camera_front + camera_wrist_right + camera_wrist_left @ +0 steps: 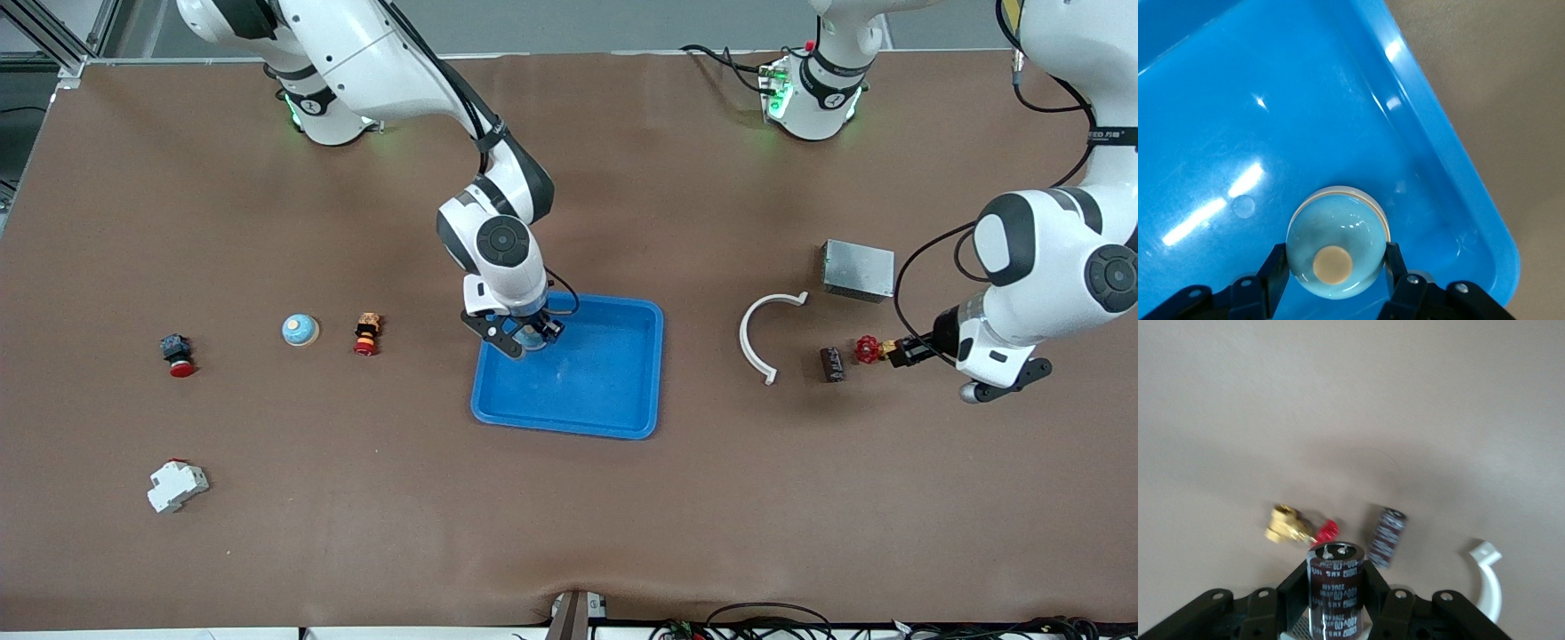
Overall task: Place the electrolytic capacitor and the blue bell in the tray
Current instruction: 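Lower the bell into the tray while the left gripper carries the capacitor over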
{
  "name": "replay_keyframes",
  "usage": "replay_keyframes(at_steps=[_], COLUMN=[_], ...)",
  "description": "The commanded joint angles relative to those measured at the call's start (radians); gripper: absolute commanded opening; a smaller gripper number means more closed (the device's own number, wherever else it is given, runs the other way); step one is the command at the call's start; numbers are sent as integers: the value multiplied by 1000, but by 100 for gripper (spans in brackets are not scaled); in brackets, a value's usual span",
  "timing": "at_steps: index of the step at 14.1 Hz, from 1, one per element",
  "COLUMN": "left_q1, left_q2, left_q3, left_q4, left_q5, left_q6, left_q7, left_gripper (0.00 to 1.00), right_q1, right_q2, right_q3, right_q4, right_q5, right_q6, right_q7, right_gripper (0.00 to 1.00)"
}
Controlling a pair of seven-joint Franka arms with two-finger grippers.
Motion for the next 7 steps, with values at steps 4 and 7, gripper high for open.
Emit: replay_keyframes(at_steps=[4,7], left_q1=[0,-17], left_q2=[-71,-68], left_q3=[-145,-228], left_q4=[-16,-13], left_q5=[-6,48], left_q6=[-79,-79], left_q7=[-253,-408], left_gripper=[0,0], right_q1=[1,3], right_q2=[17,30], right_q3=[-9,-9], right_q4=[18,18], right_q5=[-27,-27], right_q6=[5,23], right_q7=[25,26], right_gripper=[0,0])
